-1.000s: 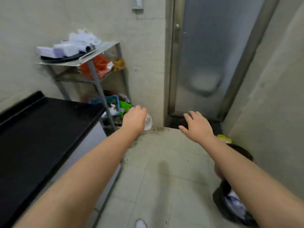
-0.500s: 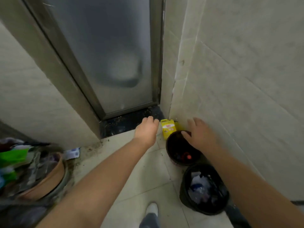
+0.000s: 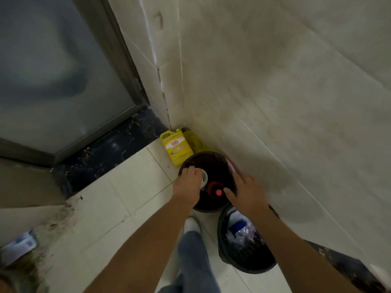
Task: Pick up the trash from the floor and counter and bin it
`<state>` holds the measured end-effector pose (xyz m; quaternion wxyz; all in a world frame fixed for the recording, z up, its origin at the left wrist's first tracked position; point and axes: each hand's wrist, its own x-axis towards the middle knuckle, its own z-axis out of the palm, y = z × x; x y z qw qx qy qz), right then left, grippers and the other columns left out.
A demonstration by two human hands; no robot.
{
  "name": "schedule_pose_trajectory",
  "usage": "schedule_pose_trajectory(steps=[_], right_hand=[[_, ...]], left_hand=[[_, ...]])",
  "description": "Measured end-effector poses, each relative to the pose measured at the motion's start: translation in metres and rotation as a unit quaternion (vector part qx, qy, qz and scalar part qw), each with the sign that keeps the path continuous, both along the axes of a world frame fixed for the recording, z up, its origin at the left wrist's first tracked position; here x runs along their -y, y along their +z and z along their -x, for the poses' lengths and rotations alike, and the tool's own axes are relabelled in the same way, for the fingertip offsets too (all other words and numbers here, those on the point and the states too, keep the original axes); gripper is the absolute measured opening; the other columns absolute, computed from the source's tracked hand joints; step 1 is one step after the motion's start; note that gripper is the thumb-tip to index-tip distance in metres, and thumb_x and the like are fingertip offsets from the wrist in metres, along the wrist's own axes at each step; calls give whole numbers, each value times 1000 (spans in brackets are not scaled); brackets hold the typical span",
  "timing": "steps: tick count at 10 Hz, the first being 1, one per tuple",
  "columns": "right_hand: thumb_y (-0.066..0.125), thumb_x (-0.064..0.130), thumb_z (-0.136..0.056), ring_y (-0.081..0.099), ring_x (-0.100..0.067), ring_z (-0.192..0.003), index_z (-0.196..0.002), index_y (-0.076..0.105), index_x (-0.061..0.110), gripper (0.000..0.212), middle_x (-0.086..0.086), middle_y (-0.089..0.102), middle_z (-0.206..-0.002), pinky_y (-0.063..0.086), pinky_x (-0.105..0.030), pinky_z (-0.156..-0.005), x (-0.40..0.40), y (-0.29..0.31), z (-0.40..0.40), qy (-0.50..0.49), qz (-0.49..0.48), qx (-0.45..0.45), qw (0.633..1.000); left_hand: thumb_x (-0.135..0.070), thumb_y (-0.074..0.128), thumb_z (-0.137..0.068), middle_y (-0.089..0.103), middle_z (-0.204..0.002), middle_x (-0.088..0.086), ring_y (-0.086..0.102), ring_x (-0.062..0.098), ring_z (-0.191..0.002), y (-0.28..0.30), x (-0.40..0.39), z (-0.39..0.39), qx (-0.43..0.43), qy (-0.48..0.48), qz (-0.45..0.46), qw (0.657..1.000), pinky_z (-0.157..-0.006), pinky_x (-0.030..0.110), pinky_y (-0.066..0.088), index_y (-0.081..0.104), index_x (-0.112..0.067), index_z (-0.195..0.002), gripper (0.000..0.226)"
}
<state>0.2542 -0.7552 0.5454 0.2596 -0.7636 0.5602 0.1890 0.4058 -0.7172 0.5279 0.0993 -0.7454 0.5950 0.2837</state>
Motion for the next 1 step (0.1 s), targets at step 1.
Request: schedule_pose_trajectory(steps=[1], right_hand=[[24,59,-91,31,-34,-141,-145,30,7,76,-21,31,-152,31,-43,-114,21,-48,-14,-23,-39,-20,999]], left_hand=[[-7,50,-93,43,-136,12,42,27,-125,-36,27,-7,-6,-22,-61,998,-96,34,46,36,-9,-138,47]])
